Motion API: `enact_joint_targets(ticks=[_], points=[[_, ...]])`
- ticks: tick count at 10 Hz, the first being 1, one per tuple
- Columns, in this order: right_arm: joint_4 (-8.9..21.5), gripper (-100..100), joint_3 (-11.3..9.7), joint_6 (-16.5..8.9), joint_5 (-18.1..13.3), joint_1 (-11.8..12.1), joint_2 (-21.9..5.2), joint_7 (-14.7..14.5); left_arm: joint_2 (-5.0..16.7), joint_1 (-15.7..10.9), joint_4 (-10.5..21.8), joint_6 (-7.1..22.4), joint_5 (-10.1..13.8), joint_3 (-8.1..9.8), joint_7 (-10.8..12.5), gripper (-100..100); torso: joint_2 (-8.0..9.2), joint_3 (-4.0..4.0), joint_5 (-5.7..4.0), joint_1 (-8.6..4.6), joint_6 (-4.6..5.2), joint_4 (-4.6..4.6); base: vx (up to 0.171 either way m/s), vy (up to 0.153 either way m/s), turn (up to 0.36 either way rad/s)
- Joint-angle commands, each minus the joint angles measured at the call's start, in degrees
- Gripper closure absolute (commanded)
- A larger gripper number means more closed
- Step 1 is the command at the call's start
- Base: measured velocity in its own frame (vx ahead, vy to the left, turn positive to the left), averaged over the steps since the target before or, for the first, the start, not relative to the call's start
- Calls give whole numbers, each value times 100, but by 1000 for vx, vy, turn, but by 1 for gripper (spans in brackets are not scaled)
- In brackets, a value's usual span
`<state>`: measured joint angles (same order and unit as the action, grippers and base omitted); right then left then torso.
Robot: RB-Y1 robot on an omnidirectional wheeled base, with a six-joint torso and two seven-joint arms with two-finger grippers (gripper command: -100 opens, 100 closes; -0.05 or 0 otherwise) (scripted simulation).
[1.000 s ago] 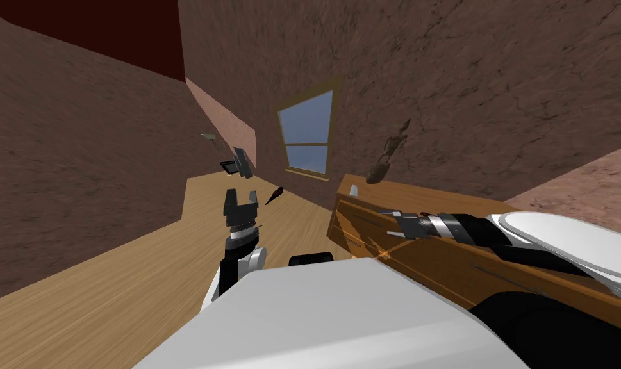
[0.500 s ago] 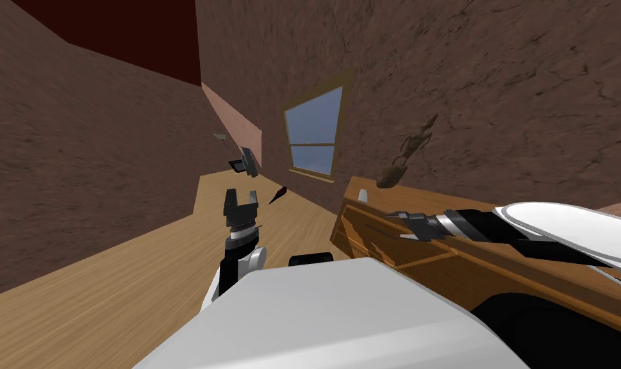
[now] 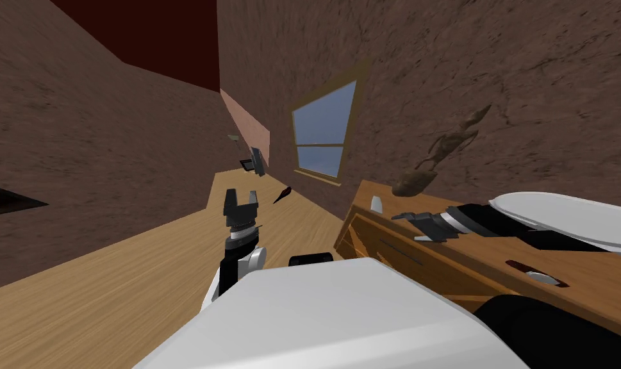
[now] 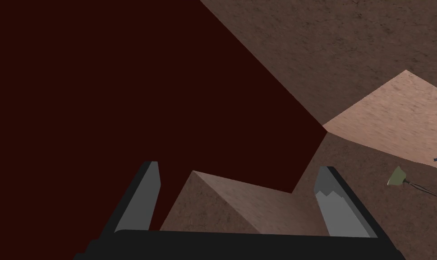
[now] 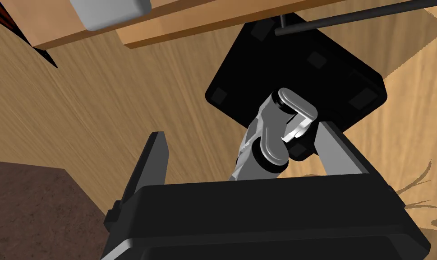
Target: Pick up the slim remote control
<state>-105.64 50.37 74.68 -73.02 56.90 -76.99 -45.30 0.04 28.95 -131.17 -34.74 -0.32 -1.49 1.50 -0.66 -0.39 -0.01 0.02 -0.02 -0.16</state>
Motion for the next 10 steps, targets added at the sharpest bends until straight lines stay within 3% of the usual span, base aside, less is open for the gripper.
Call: enact_joint_targets(ticks=[1, 5, 8, 9, 10], points=[[134, -100, 97, 84, -159, 211, -253, -92, 0, 0, 0, 0, 0, 0, 0, 0, 0, 0, 0, 0, 0, 0, 127, -22, 187], [470, -100, 241, 223, -545, 795, -917, -200, 1, 0, 0, 0, 0, 0, 0, 0, -22, -13, -4, -16, -3, -6, 190, -64, 245], [626, -100, 190, 272, -713, 1177, -1202, -221, 0, 0, 0, 0, 0, 0, 0, 0, 0, -1, -1, -2, 0, -1, 135, -59, 186], [581, -100, 233, 272, -670, 1079, -1162, -187, 0, -1, 0, 0, 0, 0, 0, 0, 6, 3, -2, -6, -1, 1, 51, -40, 54], [590, 0, 232, 281, -675, 1090, -1177, -186, 0, 0, 0, 0, 0, 0, 0, 0, 29, 16, -1, 5, 6, 7, 11, -7, -5]])
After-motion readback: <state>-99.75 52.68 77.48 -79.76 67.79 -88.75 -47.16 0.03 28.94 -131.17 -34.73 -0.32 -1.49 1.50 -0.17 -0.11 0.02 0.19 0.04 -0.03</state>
